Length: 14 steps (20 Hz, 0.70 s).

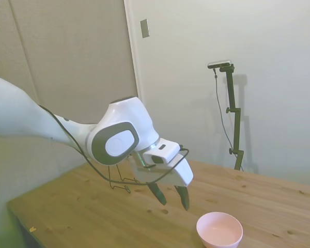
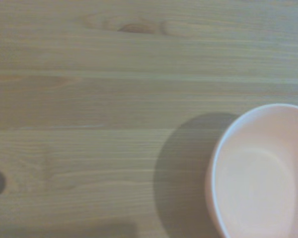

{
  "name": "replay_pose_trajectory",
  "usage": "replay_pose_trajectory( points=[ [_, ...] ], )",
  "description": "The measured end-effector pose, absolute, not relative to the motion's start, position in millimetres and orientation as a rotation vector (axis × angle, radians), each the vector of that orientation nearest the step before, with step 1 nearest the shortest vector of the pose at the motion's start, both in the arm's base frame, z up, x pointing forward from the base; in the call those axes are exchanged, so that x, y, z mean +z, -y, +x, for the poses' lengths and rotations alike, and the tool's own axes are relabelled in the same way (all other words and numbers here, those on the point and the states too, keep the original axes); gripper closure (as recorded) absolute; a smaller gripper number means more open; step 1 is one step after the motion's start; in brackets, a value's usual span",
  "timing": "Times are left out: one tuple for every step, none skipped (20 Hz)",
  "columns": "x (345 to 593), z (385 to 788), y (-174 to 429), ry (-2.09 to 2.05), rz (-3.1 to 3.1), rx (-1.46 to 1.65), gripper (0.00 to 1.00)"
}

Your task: Load the bowl

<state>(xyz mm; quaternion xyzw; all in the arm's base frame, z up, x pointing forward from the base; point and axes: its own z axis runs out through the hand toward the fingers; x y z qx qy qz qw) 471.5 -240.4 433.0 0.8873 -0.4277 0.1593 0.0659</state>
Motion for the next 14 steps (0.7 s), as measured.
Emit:
replay_pose_trajectory(
  points=[
    [428.6, 475.4, 246.9, 1.307, 2.665, 0.484, 0.0],
    [425.1, 479.9, 252.5, 1.323, 2.655, 0.489, 0.0],
    [421.6, 484.3, 257.8, 1.343, 2.642, 0.493, 0.0],
    [418.1, 488.8, 263.3, 1.361, 2.629, 0.497, 0.0],
    [414.6, 492.5, 269.0, 1.373, 2.619, 0.494, 0.0],
    [410.4, 495.6, 274.3, 1.381, 2.611, 0.486, 0.0],
    [406.4, 498.7, 279.3, 1.388, 2.603, 0.478, 0.0],
    [402.3, 501.3, 283.2, 1.394, 2.598, 0.471, 0.0],
    [397.6, 504.0, 286.2, 1.398, 2.594, 0.462, 0.0],
    [392.6, 506.2, 287.8, 1.399, 2.593, 0.452, 0.0],
    [387.7, 508.5, 288.5, 1.397, 2.593, 0.446, 1.0],
    [382.7, 510.6, 288.2, 1.395, 2.595, 0.442, 1.0],
    [377.6, 512.4, 287.6, 1.393, 2.597, 0.436, 1.0],
    [372.7, 513.7, 287.2, 1.392, 2.598, 0.426, 1.0]
  ],
)
